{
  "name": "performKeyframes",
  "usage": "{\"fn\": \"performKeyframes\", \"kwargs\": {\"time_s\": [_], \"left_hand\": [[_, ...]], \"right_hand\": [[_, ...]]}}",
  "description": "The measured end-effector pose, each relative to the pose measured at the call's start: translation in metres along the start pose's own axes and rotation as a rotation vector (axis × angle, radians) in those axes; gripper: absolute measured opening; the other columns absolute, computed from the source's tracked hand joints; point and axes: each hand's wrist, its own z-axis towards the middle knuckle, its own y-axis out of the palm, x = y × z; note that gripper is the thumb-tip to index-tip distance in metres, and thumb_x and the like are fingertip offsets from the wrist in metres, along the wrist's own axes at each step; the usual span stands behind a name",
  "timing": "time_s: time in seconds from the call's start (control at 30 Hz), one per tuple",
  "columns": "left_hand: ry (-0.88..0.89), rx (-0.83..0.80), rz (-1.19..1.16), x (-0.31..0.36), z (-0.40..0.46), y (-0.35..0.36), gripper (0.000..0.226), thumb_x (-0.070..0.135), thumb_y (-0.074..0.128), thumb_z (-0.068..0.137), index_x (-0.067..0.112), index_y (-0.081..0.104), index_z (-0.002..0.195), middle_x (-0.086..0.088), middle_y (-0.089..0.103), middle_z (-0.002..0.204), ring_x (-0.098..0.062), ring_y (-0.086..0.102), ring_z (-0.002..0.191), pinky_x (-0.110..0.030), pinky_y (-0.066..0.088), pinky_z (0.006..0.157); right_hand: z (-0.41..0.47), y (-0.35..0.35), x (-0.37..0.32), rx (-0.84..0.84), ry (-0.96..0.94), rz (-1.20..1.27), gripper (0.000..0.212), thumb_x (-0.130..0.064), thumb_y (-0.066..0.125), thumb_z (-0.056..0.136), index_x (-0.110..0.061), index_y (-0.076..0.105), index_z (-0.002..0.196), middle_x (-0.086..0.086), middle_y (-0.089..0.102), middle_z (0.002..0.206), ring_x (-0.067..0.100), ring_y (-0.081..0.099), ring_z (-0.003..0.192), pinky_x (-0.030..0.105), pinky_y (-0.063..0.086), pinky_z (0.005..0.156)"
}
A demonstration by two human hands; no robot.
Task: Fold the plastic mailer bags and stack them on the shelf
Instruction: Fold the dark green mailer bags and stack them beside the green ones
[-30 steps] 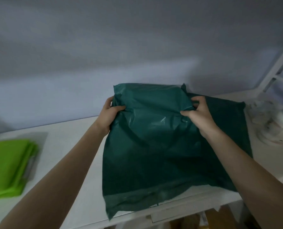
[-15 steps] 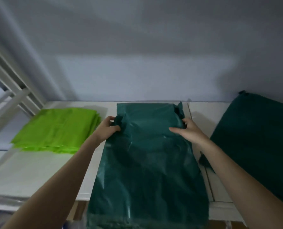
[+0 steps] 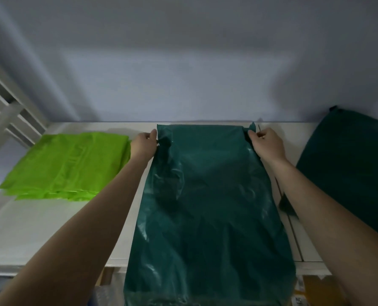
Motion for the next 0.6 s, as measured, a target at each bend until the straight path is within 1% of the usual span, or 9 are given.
{"fn": "performKeyframes", "kwargs": {"time_s": [0.1, 0.17, 0.2, 0.27, 0.37, 0.43, 0.5, 0.57, 0.6], "left_hand": [[-0.030, 0.008, 0.032, 0.002, 0.005, 0.004, 0.034, 0.039, 0.051, 0.094, 0.011, 0.060, 0.077, -0.016, 0.066, 0.096, -0.032, 0.063, 0.092, -0.047, 0.053, 0.087], [-0.021, 0.008, 0.057, 0.003, 0.005, 0.007, 0.029, 0.034, 0.057, 0.092, 0.007, 0.066, 0.095, -0.014, 0.066, 0.101, -0.030, 0.062, 0.097, -0.044, 0.053, 0.089], [-0.013, 0.024, 0.051, 0.003, 0.006, 0.009, 0.029, 0.031, 0.059, 0.091, 0.005, 0.066, 0.103, -0.014, 0.067, 0.105, -0.030, 0.062, 0.099, -0.042, 0.052, 0.090], [-0.002, 0.073, 0.047, 0.003, 0.005, 0.009, 0.030, 0.028, 0.057, 0.092, 0.003, 0.063, 0.108, -0.016, 0.066, 0.109, -0.030, 0.061, 0.101, -0.041, 0.051, 0.089], [0.029, 0.109, 0.079, 0.004, 0.004, 0.009, 0.030, 0.028, 0.050, 0.096, 0.003, 0.057, 0.113, -0.017, 0.063, 0.110, -0.032, 0.059, 0.098, -0.040, 0.051, 0.085], [0.052, 0.114, 0.137, 0.007, 0.003, 0.011, 0.029, 0.026, 0.043, 0.099, 0.004, 0.052, 0.116, -0.017, 0.061, 0.106, -0.030, 0.055, 0.088, -0.037, 0.047, 0.075], [0.079, 0.130, 0.224, 0.009, 0.001, 0.014, 0.025, 0.021, 0.035, 0.101, 0.004, 0.047, 0.115, -0.018, 0.059, 0.103, -0.029, 0.051, 0.081, -0.038, 0.042, 0.069], [0.132, 0.157, 0.292, 0.007, 0.001, 0.014, 0.020, 0.013, 0.032, 0.100, 0.004, 0.045, 0.112, -0.022, 0.060, 0.103, -0.033, 0.053, 0.083, -0.040, 0.041, 0.068], [0.164, 0.170, 0.320, 0.006, 0.001, 0.013, 0.018, 0.009, 0.032, 0.099, 0.003, 0.044, 0.111, -0.024, 0.060, 0.104, -0.036, 0.055, 0.086, -0.041, 0.040, 0.068]], "right_hand": [[0.004, 0.005, -0.002, 0.026, -0.006, -0.041, 0.033, -0.038, 0.054, 0.091, -0.007, 0.055, 0.102, 0.004, 0.057, 0.093, 0.021, 0.054, 0.085, 0.030, 0.041, 0.070], [0.007, 0.006, 0.002, 0.055, -0.022, -0.097, 0.020, -0.028, 0.052, 0.092, -0.008, 0.054, 0.090, 0.005, 0.055, 0.085, 0.022, 0.052, 0.080, 0.029, 0.037, 0.059], [0.009, 0.005, 0.003, 0.074, -0.028, -0.106, 0.019, -0.023, 0.049, 0.093, -0.010, 0.051, 0.079, 0.004, 0.053, 0.079, 0.022, 0.051, 0.077, 0.028, 0.032, 0.052], [0.013, -0.001, 0.007, 0.115, -0.015, -0.106, 0.031, -0.016, 0.044, 0.095, -0.014, 0.040, 0.064, 0.001, 0.046, 0.067, 0.022, 0.048, 0.071, 0.027, 0.024, 0.046], [0.013, -0.011, 0.010, 0.150, -0.011, -0.114, 0.033, -0.012, 0.040, 0.097, -0.010, 0.041, 0.063, 0.001, 0.044, 0.064, 0.022, 0.046, 0.070, 0.028, 0.023, 0.048], [0.014, -0.012, 0.009, 0.165, -0.016, -0.115, 0.032, -0.010, 0.038, 0.097, -0.009, 0.043, 0.066, 0.001, 0.046, 0.067, 0.022, 0.046, 0.072, 0.029, 0.026, 0.054], [0.015, -0.010, 0.007, 0.178, -0.018, -0.093, 0.036, -0.009, 0.036, 0.097, -0.013, 0.037, 0.062, -0.001, 0.043, 0.065, 0.022, 0.046, 0.074, 0.027, 0.028, 0.061], [0.017, -0.008, 0.005, 0.177, -0.032, -0.083, 0.037, -0.016, 0.038, 0.099, -0.012, 0.038, 0.062, 0.000, 0.044, 0.065, 0.024, 0.048, 0.075, 0.028, 0.028, 0.061], [0.018, -0.009, 0.003, 0.179, -0.045, -0.085, 0.037, -0.023, 0.041, 0.099, -0.008, 0.044, 0.065, 0.003, 0.048, 0.067, 0.026, 0.051, 0.075, 0.029, 0.028, 0.059]]}}
